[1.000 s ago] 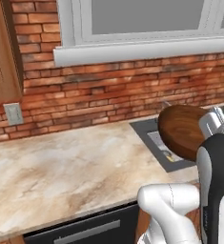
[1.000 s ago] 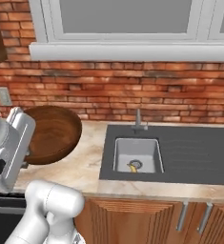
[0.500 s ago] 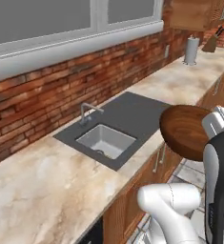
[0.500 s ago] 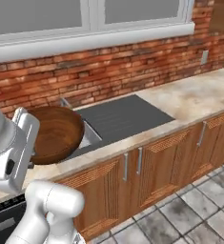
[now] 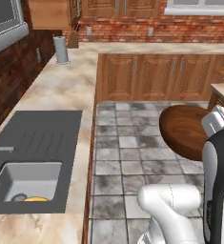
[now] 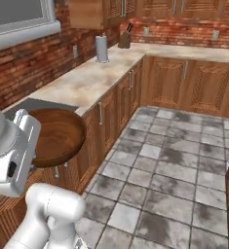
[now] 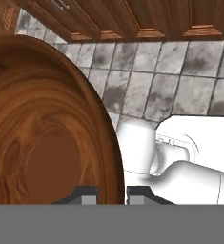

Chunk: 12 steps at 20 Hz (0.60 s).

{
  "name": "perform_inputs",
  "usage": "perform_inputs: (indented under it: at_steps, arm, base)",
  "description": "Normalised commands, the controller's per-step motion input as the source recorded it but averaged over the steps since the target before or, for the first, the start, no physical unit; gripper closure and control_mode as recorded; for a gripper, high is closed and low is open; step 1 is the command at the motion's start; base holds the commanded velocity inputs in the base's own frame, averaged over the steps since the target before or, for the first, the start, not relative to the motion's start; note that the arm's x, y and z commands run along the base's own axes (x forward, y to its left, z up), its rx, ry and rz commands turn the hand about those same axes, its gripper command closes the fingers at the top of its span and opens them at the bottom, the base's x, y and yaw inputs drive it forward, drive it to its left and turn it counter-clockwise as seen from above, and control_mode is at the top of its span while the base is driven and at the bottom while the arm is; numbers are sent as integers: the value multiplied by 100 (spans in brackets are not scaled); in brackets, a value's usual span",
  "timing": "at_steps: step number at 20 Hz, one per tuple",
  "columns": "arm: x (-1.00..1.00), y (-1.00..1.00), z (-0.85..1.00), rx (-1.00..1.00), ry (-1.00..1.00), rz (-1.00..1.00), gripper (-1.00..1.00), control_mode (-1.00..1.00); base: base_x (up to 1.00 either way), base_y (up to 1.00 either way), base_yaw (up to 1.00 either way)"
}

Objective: Clear the mugs and bowl far away from the sink.

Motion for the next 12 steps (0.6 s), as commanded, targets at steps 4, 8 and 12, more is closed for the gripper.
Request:
perform_inputs:
  at_steps: [4,8,12]
  arm:
    - [0,0,0,0,0,0,100,100]
    - [0,0,0,0,0,0,100,100]
    - [0,0,0,0,0,0,100,100]
  base:
    - [0,0,-100]
    - [0,0,-100]
    - [0,0,-100]
